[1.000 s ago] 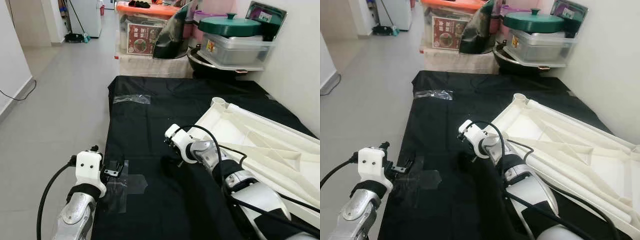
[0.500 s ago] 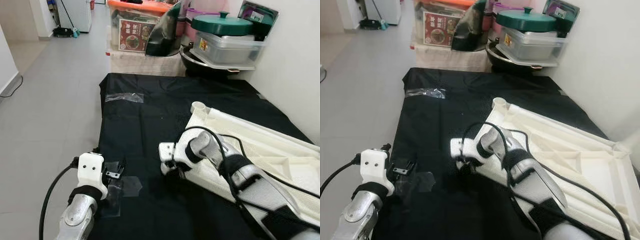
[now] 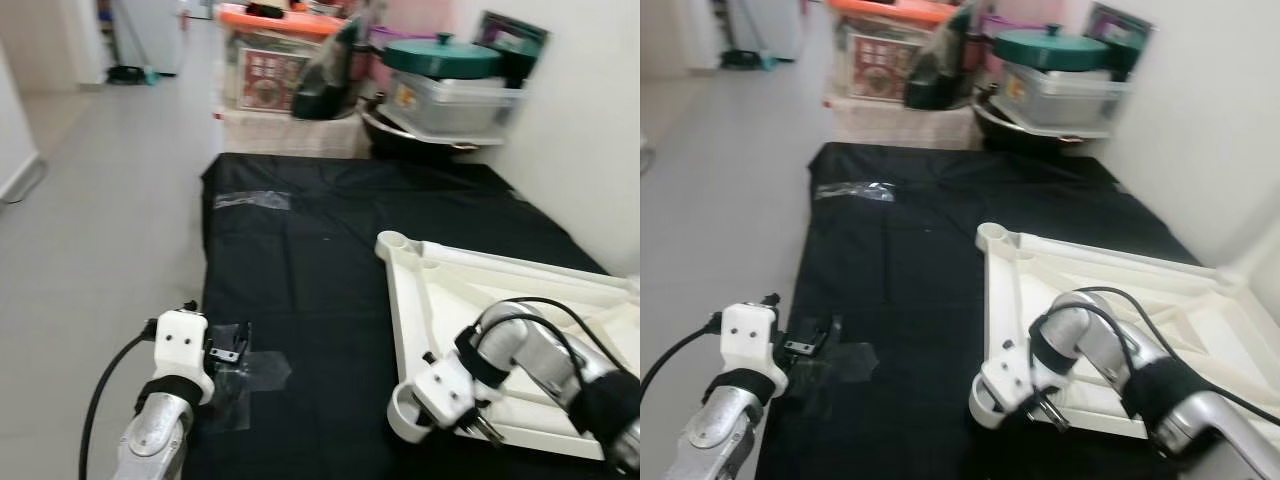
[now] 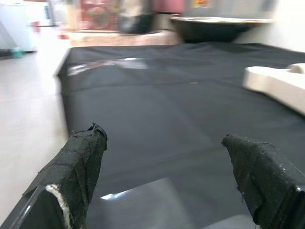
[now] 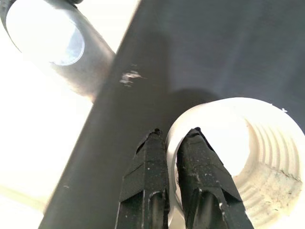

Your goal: Building children table

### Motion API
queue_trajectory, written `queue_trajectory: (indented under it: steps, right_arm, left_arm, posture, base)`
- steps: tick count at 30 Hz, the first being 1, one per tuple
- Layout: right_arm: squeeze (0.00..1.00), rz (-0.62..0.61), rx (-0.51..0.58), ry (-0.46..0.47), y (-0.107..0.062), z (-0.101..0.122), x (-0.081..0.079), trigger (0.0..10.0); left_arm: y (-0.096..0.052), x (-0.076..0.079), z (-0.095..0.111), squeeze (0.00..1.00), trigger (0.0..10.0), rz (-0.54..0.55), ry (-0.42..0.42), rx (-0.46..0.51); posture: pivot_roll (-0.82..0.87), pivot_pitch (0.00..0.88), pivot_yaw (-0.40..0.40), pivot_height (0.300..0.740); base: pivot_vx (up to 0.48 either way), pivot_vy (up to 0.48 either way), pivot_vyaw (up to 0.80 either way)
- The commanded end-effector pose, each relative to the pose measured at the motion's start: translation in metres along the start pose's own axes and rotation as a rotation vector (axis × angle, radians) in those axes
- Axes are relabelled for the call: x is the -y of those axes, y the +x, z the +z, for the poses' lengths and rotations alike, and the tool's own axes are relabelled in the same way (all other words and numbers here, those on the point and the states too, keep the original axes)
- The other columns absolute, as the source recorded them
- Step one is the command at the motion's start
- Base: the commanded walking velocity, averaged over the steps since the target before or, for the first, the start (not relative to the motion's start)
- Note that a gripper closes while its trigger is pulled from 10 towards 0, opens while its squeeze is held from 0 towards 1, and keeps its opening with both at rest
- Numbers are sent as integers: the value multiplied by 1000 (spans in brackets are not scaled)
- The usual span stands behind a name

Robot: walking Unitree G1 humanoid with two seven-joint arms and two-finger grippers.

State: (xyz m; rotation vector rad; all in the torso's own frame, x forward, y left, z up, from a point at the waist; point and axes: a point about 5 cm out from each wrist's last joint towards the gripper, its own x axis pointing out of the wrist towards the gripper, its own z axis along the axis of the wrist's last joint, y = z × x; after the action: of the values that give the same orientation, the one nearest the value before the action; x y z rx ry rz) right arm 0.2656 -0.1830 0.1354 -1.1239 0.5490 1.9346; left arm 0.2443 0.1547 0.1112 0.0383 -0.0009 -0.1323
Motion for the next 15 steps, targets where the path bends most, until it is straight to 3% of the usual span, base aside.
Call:
queue_trajectory:
  steps: [1, 2, 7, 9, 12, 13, 15]
  right_arm:
    - [0, -18, 42, -13, -1, 3, 0, 3216]
    - [0, -45, 30, -16, 2, 1, 3, 10000]
    - [0, -134, -8, -12, 11, -4, 10, 10000]
    - [0, -239, 8, 19, 23, 0, 16, 10000]
    - [0, -239, 8, 19, 23, 0, 16, 10000]
    - [1000, -373, 73, 74, 34, 9, 26, 10000]
    - [1000, -416, 90, 90, 37, 10, 30, 10000]
  left_arm:
    - [0, 2, -5, 0, 10000, -5, 0, -23]
    - [0, 2, -6, 0, 10000, -7, 2, -26]
    - [0, 4, -8, 0, 10000, -15, 9, -33]
    - [-1, 5, -9, 0, 10000, -18, 16, -38]
    - [-1, 5, -9, 0, 10000, -18, 16, -38]
    - [-1, 5, -10, 0, 10000, -17, 22, -43]
    - [-1, 5, -11, 0, 10000, -17, 24, -44]
  posture:
    - [49, 0, -127, 740]
    - [49, 0, -126, 740]
    - [51, 0, -126, 740]
    - [52, 0, -128, 740]
    - [52, 0, -128, 740]
    - [57, 0, -127, 740]
    - [58, 0, -126, 740]
  base:
    - [0, 0, 0]
    - [0, 0, 0]
    - [0, 0, 0]
    - [0, 0, 0]
    - [0, 0, 0]
    - [0, 0, 0]
    - [0, 0, 0]
